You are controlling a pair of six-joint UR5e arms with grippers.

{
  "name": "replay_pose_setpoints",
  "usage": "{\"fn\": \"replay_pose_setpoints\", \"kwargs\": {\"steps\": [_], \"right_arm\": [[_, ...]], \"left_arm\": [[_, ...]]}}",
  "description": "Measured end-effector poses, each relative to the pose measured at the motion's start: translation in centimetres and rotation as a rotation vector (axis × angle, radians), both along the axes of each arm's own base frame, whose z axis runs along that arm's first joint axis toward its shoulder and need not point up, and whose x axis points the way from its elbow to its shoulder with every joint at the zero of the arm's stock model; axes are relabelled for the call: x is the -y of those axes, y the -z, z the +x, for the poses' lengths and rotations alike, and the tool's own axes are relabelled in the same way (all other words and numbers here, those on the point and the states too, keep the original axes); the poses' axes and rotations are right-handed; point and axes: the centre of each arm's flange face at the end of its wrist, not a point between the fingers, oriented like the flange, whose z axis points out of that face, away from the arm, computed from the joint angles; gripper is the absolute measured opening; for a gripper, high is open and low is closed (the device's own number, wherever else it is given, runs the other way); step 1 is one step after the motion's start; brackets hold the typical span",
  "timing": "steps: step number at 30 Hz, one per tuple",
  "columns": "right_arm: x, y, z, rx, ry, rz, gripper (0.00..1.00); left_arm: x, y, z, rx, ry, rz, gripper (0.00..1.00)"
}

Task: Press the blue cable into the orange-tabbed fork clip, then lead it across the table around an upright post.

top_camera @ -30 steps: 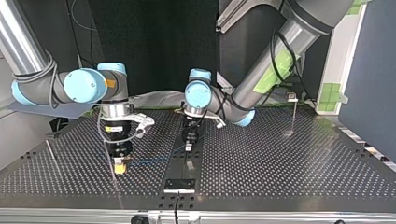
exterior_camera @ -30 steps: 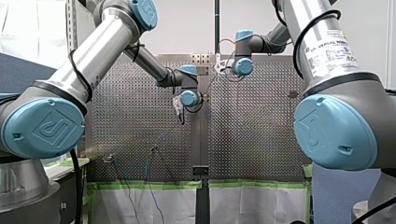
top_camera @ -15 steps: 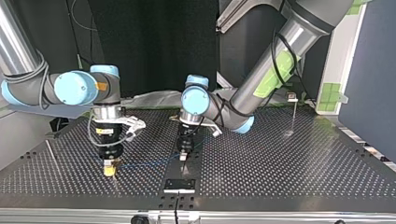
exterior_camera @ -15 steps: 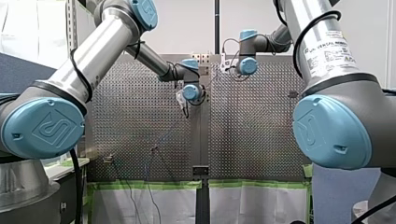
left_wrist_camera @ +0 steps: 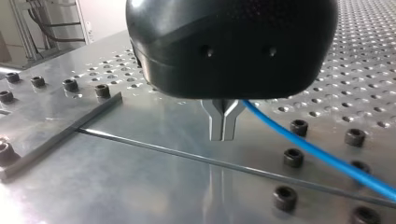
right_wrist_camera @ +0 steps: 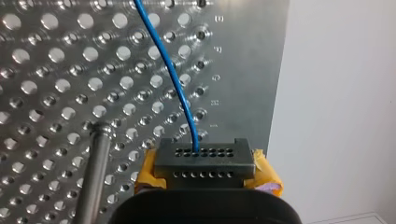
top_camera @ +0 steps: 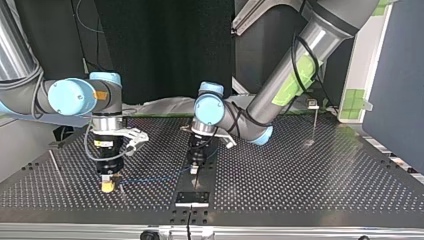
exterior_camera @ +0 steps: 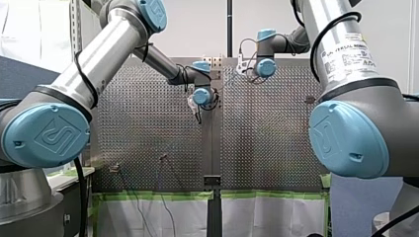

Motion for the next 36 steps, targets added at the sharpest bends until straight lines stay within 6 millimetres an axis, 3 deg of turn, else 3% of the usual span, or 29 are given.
{"fn": "replay_pose_setpoints", "kwargs": {"steps": [9, 36], "right_arm": [[0.5, -0.1, -0.7, 0.000, 0.013, 0.000, 0.00], [2.3, -2.1, -4.1, 0.019, 0.063, -0.010, 0.00]], "left_arm": [[0.2, -1.6, 0.6, 0.017, 0.012, -0.035, 0.00], [1.3, -3.1, 0.4, 0.031, 0.051, -0.067, 0.00]]}}
